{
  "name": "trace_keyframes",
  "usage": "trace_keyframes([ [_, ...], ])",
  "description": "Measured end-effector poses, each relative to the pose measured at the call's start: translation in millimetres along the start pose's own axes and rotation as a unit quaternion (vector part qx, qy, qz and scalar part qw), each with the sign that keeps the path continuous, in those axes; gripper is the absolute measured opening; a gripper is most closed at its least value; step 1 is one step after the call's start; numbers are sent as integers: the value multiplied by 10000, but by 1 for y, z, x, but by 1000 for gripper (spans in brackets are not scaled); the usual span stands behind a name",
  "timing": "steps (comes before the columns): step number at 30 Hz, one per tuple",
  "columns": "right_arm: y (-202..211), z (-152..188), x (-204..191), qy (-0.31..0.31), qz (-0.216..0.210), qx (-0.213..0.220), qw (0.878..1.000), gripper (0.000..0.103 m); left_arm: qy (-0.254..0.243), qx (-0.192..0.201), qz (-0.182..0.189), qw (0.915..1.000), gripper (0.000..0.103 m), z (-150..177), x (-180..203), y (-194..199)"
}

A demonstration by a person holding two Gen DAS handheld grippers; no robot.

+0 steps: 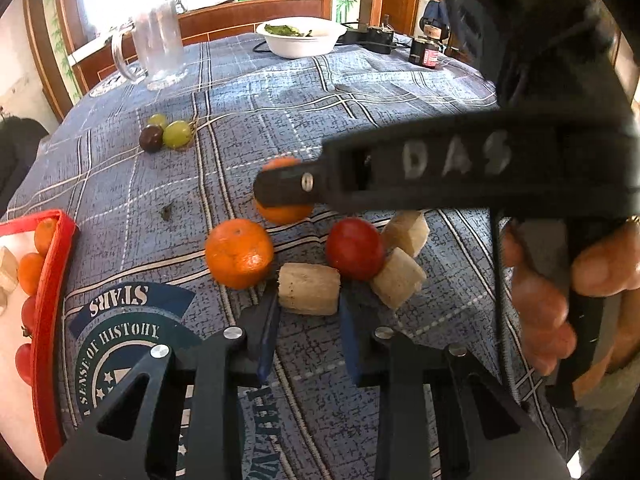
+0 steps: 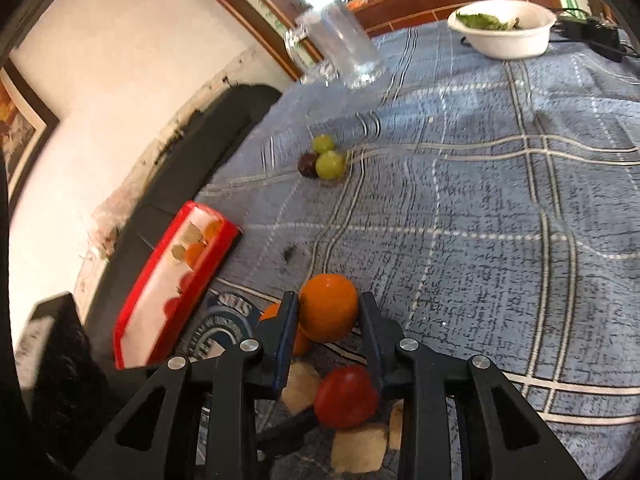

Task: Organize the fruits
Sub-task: 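Grasp an orange with the right gripper while the left grasps a cream cork cylinder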

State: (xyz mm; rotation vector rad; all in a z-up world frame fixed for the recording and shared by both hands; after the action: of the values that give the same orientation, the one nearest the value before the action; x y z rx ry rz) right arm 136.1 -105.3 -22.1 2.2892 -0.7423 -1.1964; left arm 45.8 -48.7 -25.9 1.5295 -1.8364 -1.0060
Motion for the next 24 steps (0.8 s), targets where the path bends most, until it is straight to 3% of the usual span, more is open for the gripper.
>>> trace_keyframes([
  [10, 16, -3, -1, 163, 372, 365, 9985, 31, 69, 144, 45, 9999, 24, 2, -3, 14],
  [24, 16, -2, -7, 233, 270, 419, 9985, 31, 508, 392, -34, 9979, 24, 10, -34, 43],
])
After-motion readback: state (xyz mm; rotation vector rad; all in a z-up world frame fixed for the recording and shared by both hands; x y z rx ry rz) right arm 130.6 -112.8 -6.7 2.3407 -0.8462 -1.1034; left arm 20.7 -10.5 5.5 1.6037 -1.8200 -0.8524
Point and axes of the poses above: each gripper's, at about its wrist camera, not at the fingertips, and y roughly against the way its jaws point, x to its right, z to its underside, the point moved 5 cm from there along -y, roughly the way its jaws point, and after that the axes turned 4 degrees about -z, right-handed, at the moved point
